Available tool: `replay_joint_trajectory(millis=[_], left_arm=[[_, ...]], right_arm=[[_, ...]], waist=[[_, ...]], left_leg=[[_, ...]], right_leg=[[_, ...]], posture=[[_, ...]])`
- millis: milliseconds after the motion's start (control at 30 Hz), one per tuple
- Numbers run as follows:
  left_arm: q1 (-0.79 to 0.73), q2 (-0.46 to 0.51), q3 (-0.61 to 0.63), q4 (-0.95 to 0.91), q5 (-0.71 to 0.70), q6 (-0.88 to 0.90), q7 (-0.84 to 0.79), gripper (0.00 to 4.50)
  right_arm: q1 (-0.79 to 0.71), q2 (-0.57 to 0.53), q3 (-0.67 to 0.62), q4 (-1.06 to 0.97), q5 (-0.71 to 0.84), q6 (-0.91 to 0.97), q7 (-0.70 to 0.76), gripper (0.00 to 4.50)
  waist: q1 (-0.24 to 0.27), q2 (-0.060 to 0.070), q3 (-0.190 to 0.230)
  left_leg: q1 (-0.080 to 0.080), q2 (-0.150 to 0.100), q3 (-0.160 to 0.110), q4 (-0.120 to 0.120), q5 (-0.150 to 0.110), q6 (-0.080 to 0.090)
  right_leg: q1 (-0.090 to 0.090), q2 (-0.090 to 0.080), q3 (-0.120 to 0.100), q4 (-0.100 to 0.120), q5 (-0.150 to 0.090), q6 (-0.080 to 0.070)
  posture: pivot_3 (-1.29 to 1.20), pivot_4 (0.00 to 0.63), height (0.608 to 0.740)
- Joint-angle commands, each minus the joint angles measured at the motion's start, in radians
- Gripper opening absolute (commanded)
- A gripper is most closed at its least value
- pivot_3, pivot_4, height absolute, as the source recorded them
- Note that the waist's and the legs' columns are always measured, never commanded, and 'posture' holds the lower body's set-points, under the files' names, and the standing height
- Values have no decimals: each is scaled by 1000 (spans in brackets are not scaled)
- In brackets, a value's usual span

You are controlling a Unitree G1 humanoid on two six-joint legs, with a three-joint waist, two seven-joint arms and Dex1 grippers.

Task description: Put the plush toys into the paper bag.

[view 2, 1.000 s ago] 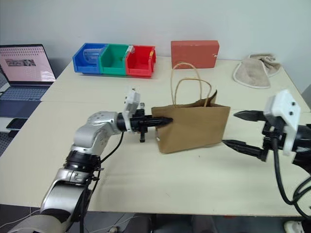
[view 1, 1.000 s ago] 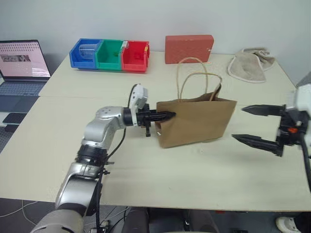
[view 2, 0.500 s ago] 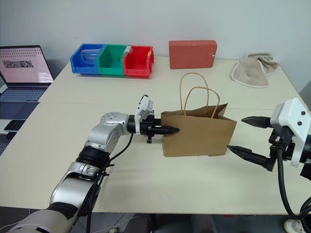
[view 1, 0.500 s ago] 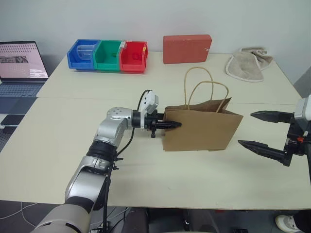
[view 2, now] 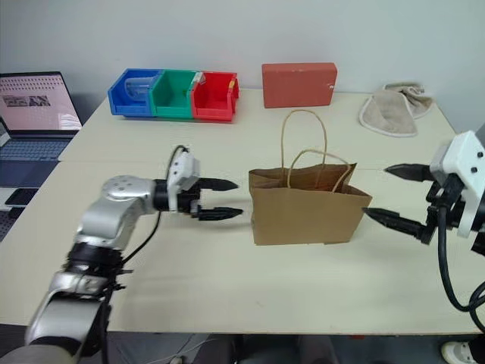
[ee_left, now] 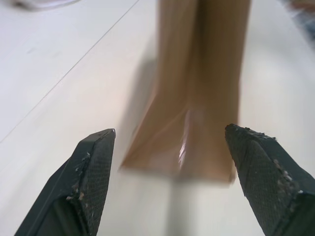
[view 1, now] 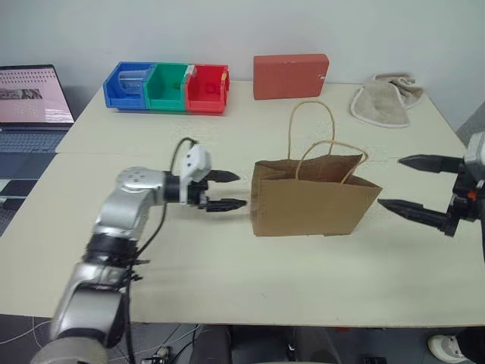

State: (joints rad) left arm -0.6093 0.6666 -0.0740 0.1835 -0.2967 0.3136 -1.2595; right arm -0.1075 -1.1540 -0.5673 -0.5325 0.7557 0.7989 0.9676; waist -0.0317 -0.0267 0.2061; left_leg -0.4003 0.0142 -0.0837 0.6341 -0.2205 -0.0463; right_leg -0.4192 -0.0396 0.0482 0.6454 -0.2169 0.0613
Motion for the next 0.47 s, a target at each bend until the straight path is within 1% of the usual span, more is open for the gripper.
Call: replay_joint_trajectory(millis=[33,167,233,267,367,467], left_arm=[[77,130,130,-181,-20,33,33,3795],[189,266,249,-280,-51,98,43,3795],[231,309,300,-303,-79,128,40,3795],[257,327,331,-313,-96,141,34,3795],[310,359,384,-335,-133,185,38,3795],[324,371,392,-332,-148,196,42,3795]], right_arm=[[-11,-61,-21,75,-40,-65,100,4500],[-2,-116,-30,159,-80,-110,198,4500],[-2,-130,-32,188,-97,-129,230,4500],[-1,-138,-37,202,-104,-134,246,4500],[5,-147,-56,233,-121,-141,280,4500],[0,-147,-46,249,-136,-153,291,4500]], waist=[[0,0,0],[1,0,0],[2,0,0],[1,0,0],[2,0,0],[1,0,0]], left_leg=[[0,0,0,0,0,0],[0,0,0,-1,0,0],[1,0,1,-1,0,0],[1,0,1,-1,0,0],[1,1,2,-1,0,0],[1,1,2,-1,0,0]], right_leg=[[0,0,0,0,0,0],[0,0,0,0,-1,-2],[0,0,0,0,-2,-3],[0,0,0,0,-4,-7],[0,-1,0,0,-4,-7],[0,-1,0,0,-4,-8]], posture=[[0,150,740],[0,150,740],[0,150,740],[0,150,740],[0,150,740],[0,150,740]])
